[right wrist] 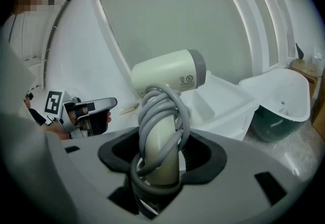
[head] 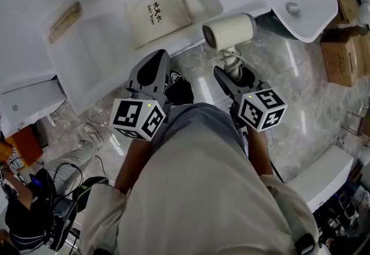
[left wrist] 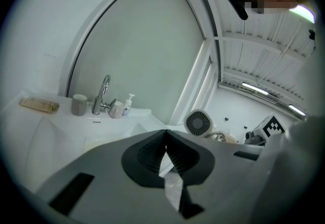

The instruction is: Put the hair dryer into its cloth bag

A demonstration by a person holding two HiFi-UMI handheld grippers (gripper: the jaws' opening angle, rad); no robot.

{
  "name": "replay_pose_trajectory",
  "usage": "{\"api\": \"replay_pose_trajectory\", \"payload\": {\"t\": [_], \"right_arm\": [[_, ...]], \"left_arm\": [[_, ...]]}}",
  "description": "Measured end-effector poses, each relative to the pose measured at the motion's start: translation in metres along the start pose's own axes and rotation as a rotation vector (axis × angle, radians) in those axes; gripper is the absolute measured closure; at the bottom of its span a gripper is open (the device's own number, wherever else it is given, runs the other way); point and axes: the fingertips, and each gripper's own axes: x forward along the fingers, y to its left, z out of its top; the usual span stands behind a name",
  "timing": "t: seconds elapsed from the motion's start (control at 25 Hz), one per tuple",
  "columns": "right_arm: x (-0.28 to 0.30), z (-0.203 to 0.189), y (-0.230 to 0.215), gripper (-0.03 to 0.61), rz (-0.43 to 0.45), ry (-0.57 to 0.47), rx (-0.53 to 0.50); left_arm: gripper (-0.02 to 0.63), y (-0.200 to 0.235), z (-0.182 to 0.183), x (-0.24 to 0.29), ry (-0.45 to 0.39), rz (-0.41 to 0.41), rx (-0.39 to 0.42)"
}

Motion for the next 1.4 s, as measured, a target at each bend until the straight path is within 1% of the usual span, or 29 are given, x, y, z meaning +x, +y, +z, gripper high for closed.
{"api": "replay_pose_trajectory", "payload": {"t": [0.12, 0.36, 0.52, 0.6, 0.92, 1.12, 1.4], "right_arm": [[0.014, 0.013, -0.003, 0.333, 0.006, 0.005, -0.009], [0.037, 0.029, -0.004, 0.333, 0.009, 0.019, -0.025], [0.043, 0.032, -0.011, 0.333, 0.008, 0.042, -0.034], [0.044, 0.031, -0.015, 0.333, 0.005, 0.055, -0.033], [0.056, 0.029, -0.030, 0.333, -0.002, 0.106, -0.055], [0.068, 0.037, -0.041, 0.333, 0.017, 0.128, -0.062], [0.079, 0.049, -0.070, 0.333, 0.048, 0.169, -0.084]], "left_arm": [[0.606, 0.014, 0.003, 0.009, 0.002, 0.007, -0.001], [0.606, 0.046, 0.001, 0.023, 0.029, 0.030, -0.041], [0.606, 0.059, -0.001, 0.029, 0.003, 0.078, -0.051], [0.606, 0.066, -0.005, 0.032, 0.006, 0.101, -0.053], [0.606, 0.080, -0.022, 0.045, 0.076, 0.131, -0.044], [0.606, 0.083, -0.027, 0.059, 0.102, 0.150, -0.042], [0.606, 0.078, -0.032, 0.090, 0.142, 0.182, -0.029]]}}
